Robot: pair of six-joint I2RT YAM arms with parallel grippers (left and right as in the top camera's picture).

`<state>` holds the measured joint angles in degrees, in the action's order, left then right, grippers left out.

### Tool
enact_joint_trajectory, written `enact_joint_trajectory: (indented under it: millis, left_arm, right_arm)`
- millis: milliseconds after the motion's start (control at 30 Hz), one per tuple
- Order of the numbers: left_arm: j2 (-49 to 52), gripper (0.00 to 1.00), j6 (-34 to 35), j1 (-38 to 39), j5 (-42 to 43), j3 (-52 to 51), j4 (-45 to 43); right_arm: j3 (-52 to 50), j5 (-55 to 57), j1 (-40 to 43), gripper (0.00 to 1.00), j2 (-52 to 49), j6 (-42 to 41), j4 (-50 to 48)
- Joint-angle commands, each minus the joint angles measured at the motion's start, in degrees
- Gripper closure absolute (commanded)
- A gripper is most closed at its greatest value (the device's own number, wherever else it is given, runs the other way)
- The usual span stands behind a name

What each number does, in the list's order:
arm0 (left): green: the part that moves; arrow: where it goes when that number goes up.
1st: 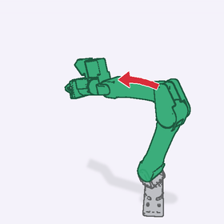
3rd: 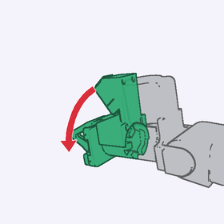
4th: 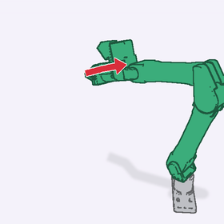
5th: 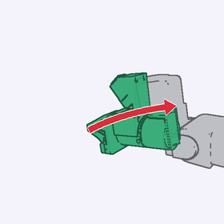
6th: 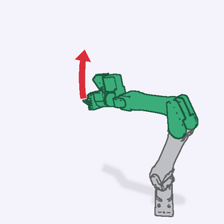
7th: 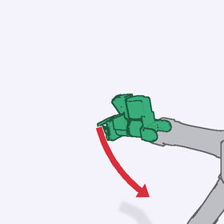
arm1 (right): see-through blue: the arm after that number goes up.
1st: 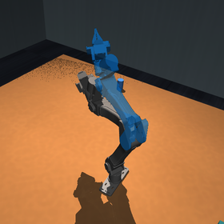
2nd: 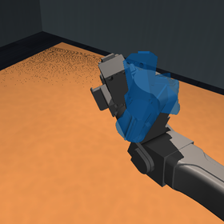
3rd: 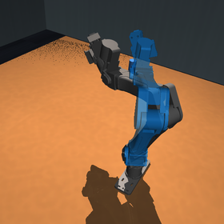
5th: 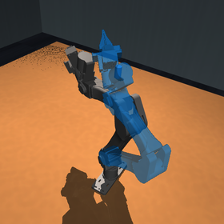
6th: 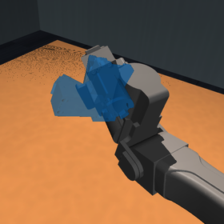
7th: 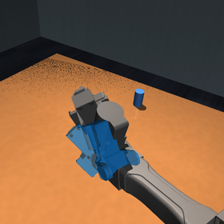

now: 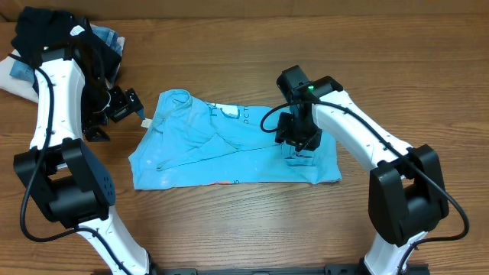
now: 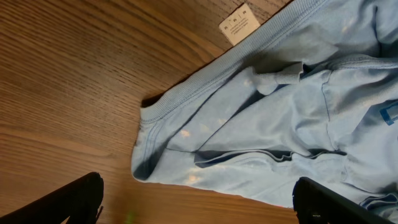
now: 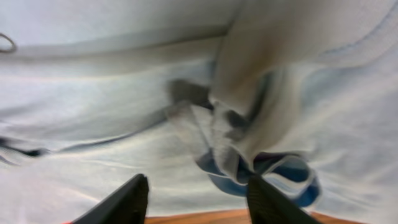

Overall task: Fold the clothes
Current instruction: 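Fold the right end leftward over the shirt with the right gripper, then release the folded end and lift the right gripper away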

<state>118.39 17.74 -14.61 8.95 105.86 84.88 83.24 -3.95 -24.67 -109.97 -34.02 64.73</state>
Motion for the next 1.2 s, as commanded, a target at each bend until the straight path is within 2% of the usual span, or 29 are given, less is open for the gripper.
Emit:
enact_joint_trajectory:
  millis: [0, 67, 200, 400, 667, 967, 1167]
  left_arm:
    - [-0.6, 0.0, -1.0, 0.6, -0.3, 0.6, 0.0]
    - [-0.6, 0.0, -1.0, 0.6, -0.3, 0.5, 0.0]
    - [-0.6, 0.0, -1.0, 0.6, -0.3, 0.3, -0.1]
    - [-0.6, 0.0, -1.0, 0.7, -0.3, 0.3, -0.1]
    - [-0.6, 0.0, -1.0, 1.5, -0.3, 0.3, 0.0]
    - [-0.6, 0.0, -1.0, 1.7, -0.3, 0.3, -0.3]
    - [-0.6, 0.0, -1.0, 1.7, -0.3, 0.3, -0.3]
  right_arm:
    - [2.8, 3.6, 2.8, 0.4, 0.8, -0.8, 2.4]
    - [4.4, 5.6, 5.3, 0.34, 0.9, -0.7, 5.3]
    - [6.2, 5.9, 11.5, 0.12, 0.9, -0.2, 6.9]
    - [6.0, -7.5, 18.4, 0.15, -0.6, 12.4, 1.4]
    - [6.0, -9.4, 18.9, 0.24, -5.9, 13.2, -3.2]
    - [6.0, -10.3, 18.9, 0.41, -8.8, 13.0, -4.5]
    - [5.9, -12.5, 18.3, 0.68, -8.8, 11.7, -5.8]
